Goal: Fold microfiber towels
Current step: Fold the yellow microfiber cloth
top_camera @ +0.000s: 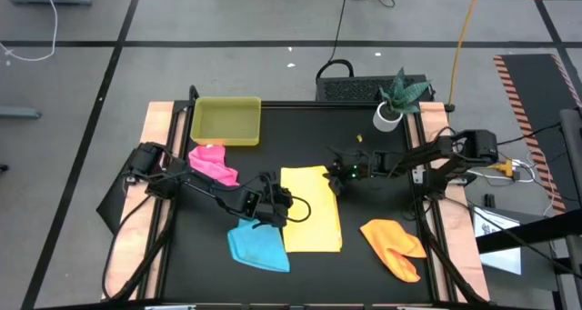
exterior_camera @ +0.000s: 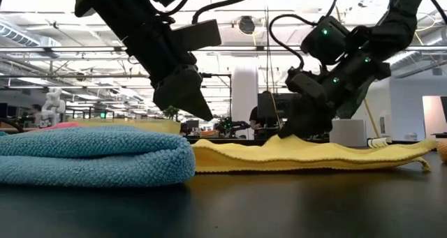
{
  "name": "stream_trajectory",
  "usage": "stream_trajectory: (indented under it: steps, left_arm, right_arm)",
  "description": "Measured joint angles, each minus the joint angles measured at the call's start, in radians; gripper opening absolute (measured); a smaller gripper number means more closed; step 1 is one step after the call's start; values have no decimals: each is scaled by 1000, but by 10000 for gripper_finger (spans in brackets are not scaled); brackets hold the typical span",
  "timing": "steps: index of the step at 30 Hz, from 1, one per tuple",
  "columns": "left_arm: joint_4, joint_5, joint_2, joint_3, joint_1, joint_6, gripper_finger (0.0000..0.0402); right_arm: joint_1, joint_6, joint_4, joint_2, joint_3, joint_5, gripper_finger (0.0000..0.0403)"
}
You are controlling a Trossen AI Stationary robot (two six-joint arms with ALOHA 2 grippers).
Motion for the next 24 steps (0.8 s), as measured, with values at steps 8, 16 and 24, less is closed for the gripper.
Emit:
stream_trajectory:
  steps: [8,16,24]
  left_arm:
    - [-2,1,0,0,0,-1,92]
    - [-2,2,0,0,0,-1,92]
    - [-3,2,0,0,0,-1,92]
  right_arm:
    - [11,-80,1,0,0,6,34]
    - [44,-160,-35,-58,0,103,10]
    - [46,-205,-87,-69,0,110,17]
